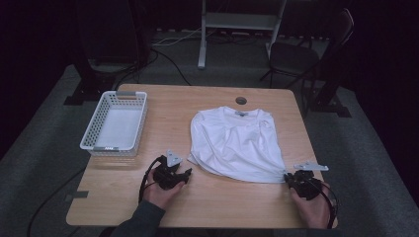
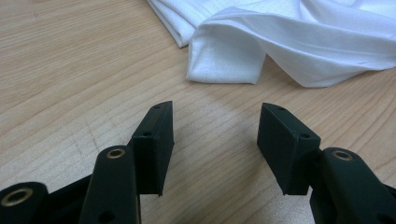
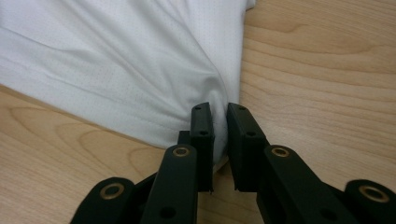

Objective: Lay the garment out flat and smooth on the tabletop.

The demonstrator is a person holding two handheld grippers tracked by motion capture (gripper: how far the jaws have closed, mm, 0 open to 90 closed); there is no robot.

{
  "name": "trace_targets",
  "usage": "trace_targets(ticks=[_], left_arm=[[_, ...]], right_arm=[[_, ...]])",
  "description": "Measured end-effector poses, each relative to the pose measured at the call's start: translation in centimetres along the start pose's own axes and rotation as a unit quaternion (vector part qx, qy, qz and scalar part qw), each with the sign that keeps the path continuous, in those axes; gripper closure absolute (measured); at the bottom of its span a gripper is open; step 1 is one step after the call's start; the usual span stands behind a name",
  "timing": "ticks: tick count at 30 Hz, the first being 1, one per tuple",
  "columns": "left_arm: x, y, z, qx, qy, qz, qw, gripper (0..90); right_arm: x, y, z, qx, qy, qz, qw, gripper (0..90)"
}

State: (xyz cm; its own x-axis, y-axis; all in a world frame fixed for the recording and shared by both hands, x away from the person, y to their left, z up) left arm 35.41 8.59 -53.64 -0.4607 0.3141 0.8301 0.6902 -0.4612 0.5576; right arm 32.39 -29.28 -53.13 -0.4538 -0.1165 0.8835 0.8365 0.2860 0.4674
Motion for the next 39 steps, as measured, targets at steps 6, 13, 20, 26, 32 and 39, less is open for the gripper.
trace_targets(ticks=[6, 13, 20, 26, 32, 39], left_arm=[[-0.1, 0.1, 0.0, -0.004, 0.003, -0.001, 1.0, 46.8], [-0.4, 0.4, 0.2, -0.007, 0.004, -0.003, 1.0, 46.9], [-0.9, 1.2, 0.2, -0.008, 0.002, -0.003, 1.0, 46.9], [-1.3, 1.8, 0.4, -0.01, 0.001, -0.004, 0.9999, 49.7], [-1.4, 2.2, 0.4, -0.009, 0.001, -0.003, 1.0, 56.7], [-1.6, 2.6, -0.2, -0.014, -0.004, -0.002, 0.9999, 70.7]], right_arm=[[0.0, 0.0, -0.5, -0.005, -0.001, -0.002, 1.0, 81.1], [0.0, 0.0, -0.8, -0.008, -0.002, -0.002, 1.0, 81.1], [0.0, 0.0, -0.8, -0.008, 0.001, -0.003, 1.0, 81.1], [0.0, -0.1, -0.9, -0.009, 0.002, -0.002, 1.0, 81.0], [0.0, -0.1, -0.9, -0.01, 0.003, -0.001, 0.9999, 81.0], [0.0, -0.1, -1.0, -0.011, 0.005, -0.001, 0.9999, 81.0]])
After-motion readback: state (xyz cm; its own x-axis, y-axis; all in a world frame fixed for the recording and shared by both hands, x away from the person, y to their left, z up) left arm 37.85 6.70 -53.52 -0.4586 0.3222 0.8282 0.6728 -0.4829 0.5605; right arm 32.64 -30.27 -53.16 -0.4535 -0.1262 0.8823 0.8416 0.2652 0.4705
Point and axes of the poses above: each handheld gripper's, and its own axes: x roughly backward along the jaws, y roughly out of its top, z roughly to its left, the point moved 8 cm from there along -x, roughly forward along the jaws, and after that the axes turned 13 degrees about z, right-handed, at the moved point
